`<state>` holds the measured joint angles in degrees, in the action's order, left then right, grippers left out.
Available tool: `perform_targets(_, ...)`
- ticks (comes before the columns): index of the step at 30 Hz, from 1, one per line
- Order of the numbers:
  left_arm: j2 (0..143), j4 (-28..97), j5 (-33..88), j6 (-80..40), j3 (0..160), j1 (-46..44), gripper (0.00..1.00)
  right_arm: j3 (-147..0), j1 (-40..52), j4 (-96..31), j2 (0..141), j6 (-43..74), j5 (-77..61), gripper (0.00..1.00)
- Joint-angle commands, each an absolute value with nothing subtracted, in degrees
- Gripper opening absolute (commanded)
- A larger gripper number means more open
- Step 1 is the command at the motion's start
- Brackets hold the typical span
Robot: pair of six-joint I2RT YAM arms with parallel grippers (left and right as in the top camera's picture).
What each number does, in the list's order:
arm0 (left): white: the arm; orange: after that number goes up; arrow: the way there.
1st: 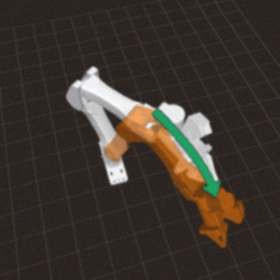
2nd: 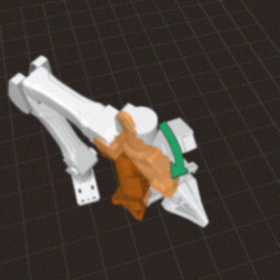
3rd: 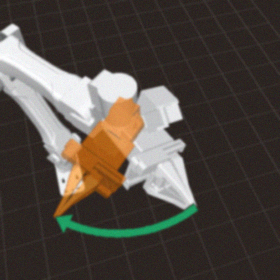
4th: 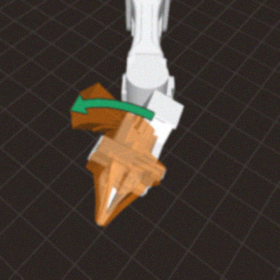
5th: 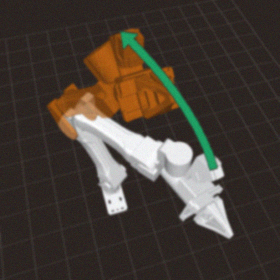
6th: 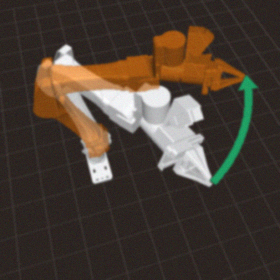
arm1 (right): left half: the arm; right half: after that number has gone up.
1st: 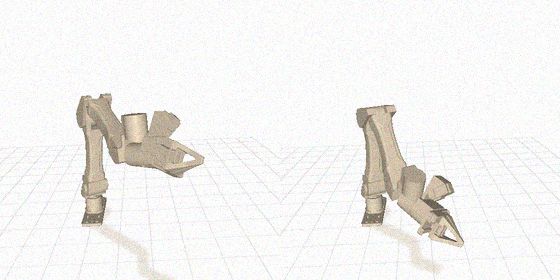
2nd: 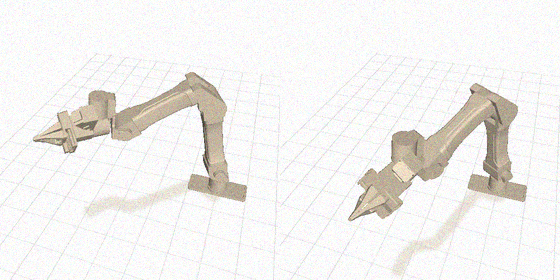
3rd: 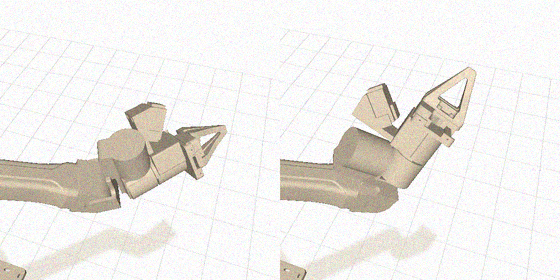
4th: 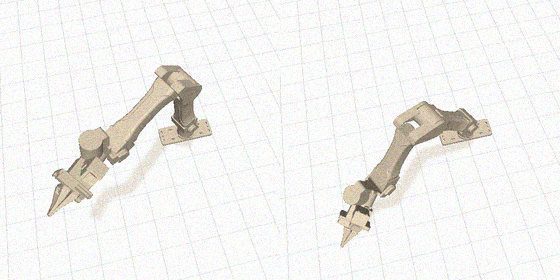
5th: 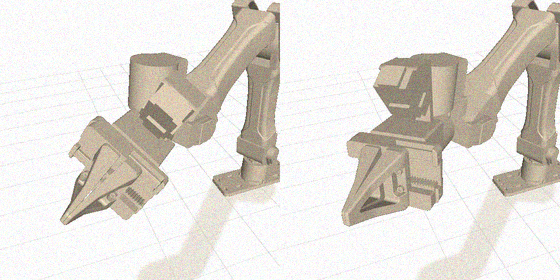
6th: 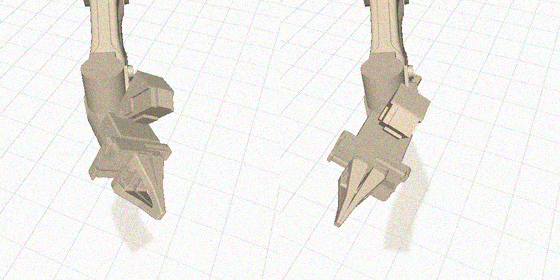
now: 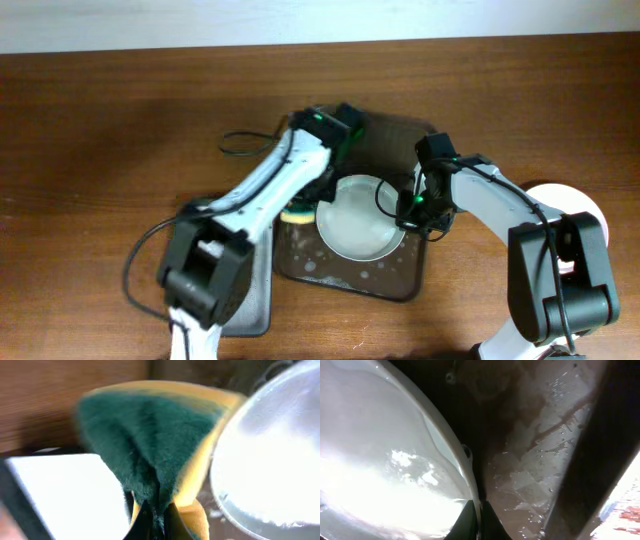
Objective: Clean dirty plates on tray and stack at the side
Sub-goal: 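Return the sponge to the grey tray with the left gripper, then lift the cleaned plate upright off the brown tray with the right gripper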
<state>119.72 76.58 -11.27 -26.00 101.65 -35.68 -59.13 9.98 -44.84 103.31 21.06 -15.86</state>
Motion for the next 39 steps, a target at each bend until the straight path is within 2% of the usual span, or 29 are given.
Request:
perform_targets(1,106.2,84.0,-14.0,-23.4,103.4,-32.0,0.0,-58.3,9.3,-47.0,102.3,13.4,-9.4,0.04)
perform_targets(4,96.5,83.8,-12.8,-23.2,93.1,-23.5,0.0,-58.4,9.3,-49.3,98.1,11.1,-9.5,0.04)
perform_targets(6,90.6,75.0,-6.6,-22.0,76.9,-16.0,0.0,-58.4,9.3,-50.6,96.8,11.1,-9.5,0.04)
perform_targets(8,88.3,60.0,3.0,-19.0,60.6,-8.4,0.0,-58.5,9.3,-50.8,96.8,11.1,-9.9,0.04)
perform_targets(11,88.3,51.3,3.3,-17.8,51.9,-7.9,0.02,-58.5,9.4,-51.7,95.0,10.9,-9.8,0.04)
perform_targets(14,88.2,50.4,3.3,-16.8,52.2,-7.9,0.15,-58.7,12.3,-52.8,85.9,11.0,-3.2,0.04)
perform_targets(15,88.2,50.2,3.3,-16.8,52.2,-7.9,0.31,-58.7,15.5,-54.1,81.1,11.5,4.2,0.04)
perform_targets(16,88.2,49.9,3.2,-16.8,52.2,-7.8,0.63,-58.7,19.6,-55.5,76.5,14.5,14.7,0.04)
perform_targets(18,88.2,50.0,3.3,-16.8,52.2,-7.9,1.0,-58.7,23.8,-56.2,73.0,15.5,22.8,0.04)
perform_targets(23,88.2,49.9,3.3,-16.8,52.2,-7.9,1.0,-59.2,40.6,-56.0,69.4,15.4,46.7,0.04)
perform_targets(30,88.2,49.9,3.3,-16.8,52.2,-7.9,1.0,-59.2,58.8,-57.0,69.5,13.6,68.8,0.04)
perform_targets(34,88.2,49.9,3.3,-16.8,52.2,-7.9,1.0,-59.2,64.7,-57.0,69.5,9.2,76.9,0.04)
perform_targets(39,88.2,49.9,3.2,-16.8,52.2,-7.9,1.0,-59.2,65.2,-57.0,69.5,9.2,77.2,0.04)
